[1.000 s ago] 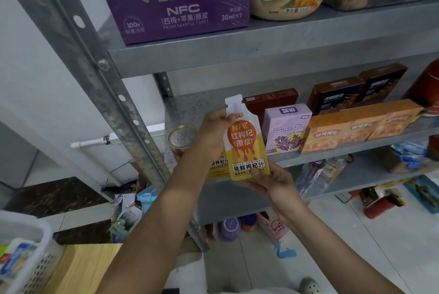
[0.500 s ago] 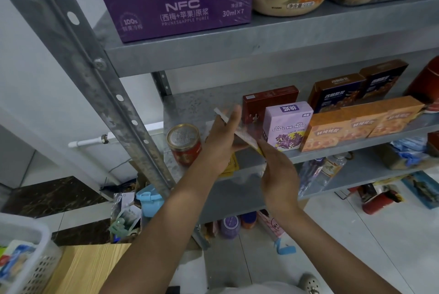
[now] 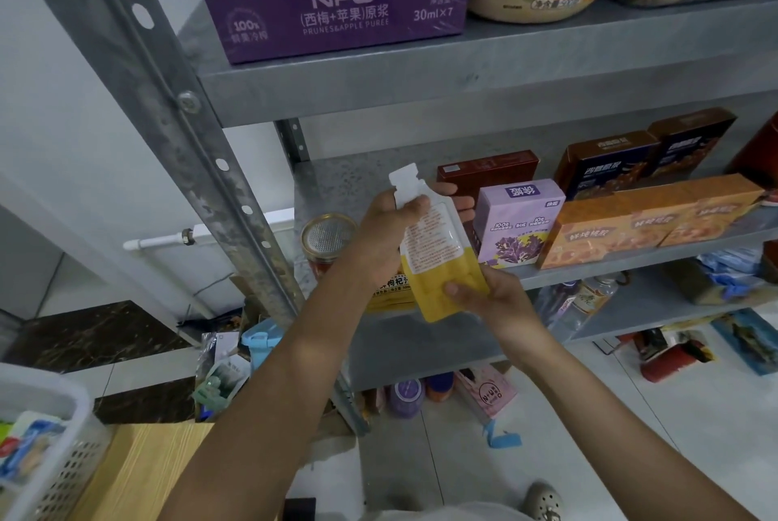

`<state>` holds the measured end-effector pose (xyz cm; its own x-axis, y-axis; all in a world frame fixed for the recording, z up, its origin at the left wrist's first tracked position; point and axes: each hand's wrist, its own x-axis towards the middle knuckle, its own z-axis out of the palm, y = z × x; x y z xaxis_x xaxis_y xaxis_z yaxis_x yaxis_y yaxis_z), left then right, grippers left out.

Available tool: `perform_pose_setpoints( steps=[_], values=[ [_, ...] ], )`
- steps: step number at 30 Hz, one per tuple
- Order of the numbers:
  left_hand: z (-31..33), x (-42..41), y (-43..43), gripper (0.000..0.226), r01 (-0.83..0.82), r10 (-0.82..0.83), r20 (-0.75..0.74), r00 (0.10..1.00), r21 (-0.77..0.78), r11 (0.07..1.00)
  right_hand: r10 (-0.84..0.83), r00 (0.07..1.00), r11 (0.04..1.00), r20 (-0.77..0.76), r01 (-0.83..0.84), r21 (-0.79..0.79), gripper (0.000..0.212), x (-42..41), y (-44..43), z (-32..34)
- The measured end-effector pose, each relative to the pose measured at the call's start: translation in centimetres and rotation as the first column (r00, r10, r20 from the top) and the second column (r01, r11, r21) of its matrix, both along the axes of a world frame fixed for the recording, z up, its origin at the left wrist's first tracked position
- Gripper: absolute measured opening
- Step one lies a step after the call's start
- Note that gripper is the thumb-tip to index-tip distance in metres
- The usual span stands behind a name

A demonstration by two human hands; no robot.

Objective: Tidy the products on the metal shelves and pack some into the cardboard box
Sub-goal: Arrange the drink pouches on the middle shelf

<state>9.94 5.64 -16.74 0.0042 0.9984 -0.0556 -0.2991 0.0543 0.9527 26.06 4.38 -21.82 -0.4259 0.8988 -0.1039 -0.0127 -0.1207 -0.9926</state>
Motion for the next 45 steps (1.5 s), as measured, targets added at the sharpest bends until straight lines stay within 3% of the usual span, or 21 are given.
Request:
perform_pose_setpoints(
  steps=[3, 5, 6, 7, 8, 10, 11, 12, 13, 15, 17, 19, 21, 23, 27, 31, 37, 42, 45],
  values=[
    [0.0, 0.1, -0.2, 0.016, -0.163, 0.152, -0.196, 0.969, -0.043, 0.986, -0.179, 0.981, 0.984, 0.074, 0.178, 0.021, 0.020, -0.8, 0.0, -0.4],
    [-0.3, 0.6, -0.4, 0.025, -0.303, 0.254, -0.356, 0.899, -0.089, 0.949, -0.360, 0.885, 0.918, 0.297, 0.279, 0.281, 0.015, -1.0, 0.4, -1.1],
    [-0.5, 1.0, -0.6, 0.035, -0.351, 0.280, -0.391, 0.877, -0.125, 0.928, -0.459, 0.773, 0.850, 0.437, 0.238, 0.470, 0.020, -1.1, 0.4, -1.4],
    [-0.7, 1.3, -0.8, 0.047, -0.363, 0.270, -0.398, 0.877, -0.180, 0.914, -0.562, 0.645, 0.763, 0.518, 0.163, 0.626, 0.033, -1.1, 0.5, -1.6],
    [-1.1, 1.6, -1.0, 0.054, -0.341, 0.242, -0.364, 0.899, -0.239, 0.909, -0.617, 0.580, 0.686, 0.532, 0.066, 0.724, 0.046, -1.2, 0.5, -1.9],
    [-1.4, 2.4, -1.3, 0.040, -0.261, 0.216, -0.179, 0.960, -0.285, 0.922, -0.719, 0.539, 0.469, 0.439, -0.090, 0.879, 0.063, -1.4, 0.6, -2.4],
    [-1.2, 2.5, -1.3, 0.031, -0.286, 0.263, -0.116, 0.958, -0.275, 0.918, -0.734, 0.540, 0.395, 0.413, -0.156, 0.905, 0.069, -1.5, 0.8, -2.9],
    [-1.0, 2.4, -1.1, 0.025, -0.334, 0.319, -0.098, 0.943, -0.268, 0.904, -0.708, 0.547, 0.390, 0.446, -0.223, 0.893, 0.076, -1.5, 1.0, -3.4],
    [-1.0, 2.0, -0.9, 0.023, -0.387, 0.364, -0.135, 0.922, -0.259, 0.885, -0.644, 0.571, 0.430, 0.509, -0.280, 0.859, 0.086, -1.4, 1.0, -3.6],
    [-0.7, 0.9, -0.6, 0.021, -0.429, 0.380, -0.225, 0.897, -0.240, 0.871, -0.384, 0.710, 0.618, 0.591, -0.278, 0.736, 0.098, -1.1, 0.8, -3.2],
    [-0.6, -0.2, -0.5, 0.019, -0.422, 0.349, -0.295, 0.889, -0.234, 0.876, -0.123, 0.883, 0.871, 0.453, -0.122, 0.476, 0.088, -1.1, 0.7, -2.1],
    [-0.7, -0.7, -0.5, 0.020, -0.397, 0.296, -0.369, 0.881, -0.239, 0.886, -0.055, 0.972, 0.988, 0.229, 0.020, 0.154, 0.060, -1.0, 1.3, -1.2],
    [-0.7, -0.6, -0.5, 0.022, -0.361, 0.241, -0.421, 0.874, -0.233, 0.903, -0.015, 0.986, 0.999, 0.166, 0.022, -0.041, 0.027, -1.3, 1.6, -1.0],
    [-0.8, -0.6, -0.3, 0.022, -0.318, 0.198, -0.429, 0.881, -0.228, 0.920, -0.032, 0.985, 0.992, 0.171, 0.053, -0.117, 0.008, -1.5, 1.3, -1.1],
    [-1.3, -0.6, -0.2, 0.018, -0.293, 0.184, -0.428, 0.885, -0.206, 0.934, -0.112, 0.978, 0.980, 0.174, 0.138, -0.146, 0.009, -1.8, 1.3, -1.7],
    [-2.5, 0.0, 0.4, 0.032, -0.347, 0.212, -0.565, 0.797, -0.142, 0.927, -0.125, 0.972, 0.971, 0.201, 0.161, -0.176, 0.006, -2.5, 1.4, -2.3],
    [-3.9, -0.6, 1.5, 0.035, -0.432, 0.317, -0.631, 0.708, -0.033, 0.901, -0.078, 0.989, 0.975, 0.129, 0.102, -0.197, 0.008, -3.2, 1.6, -2.9],
    [-5.5, -1.4, 1.7, 0.054, -0.410, 0.371, -0.764, 0.529, 0.153, 0.899, -0.139, 0.982, 0.969, 0.129, 0.162, -0.189, 0.008, -3.7, 2.5, -3.5],
    [-7.8, -1.9, 1.6, 0.057, -0.241, 0.263, -0.936, 0.232, 0.207, 0.948, -0.143, 0.975, 0.971, 0.172, 0.172, -0.168, 0.004, -4.7, 2.9, -3.6]
  ],
)
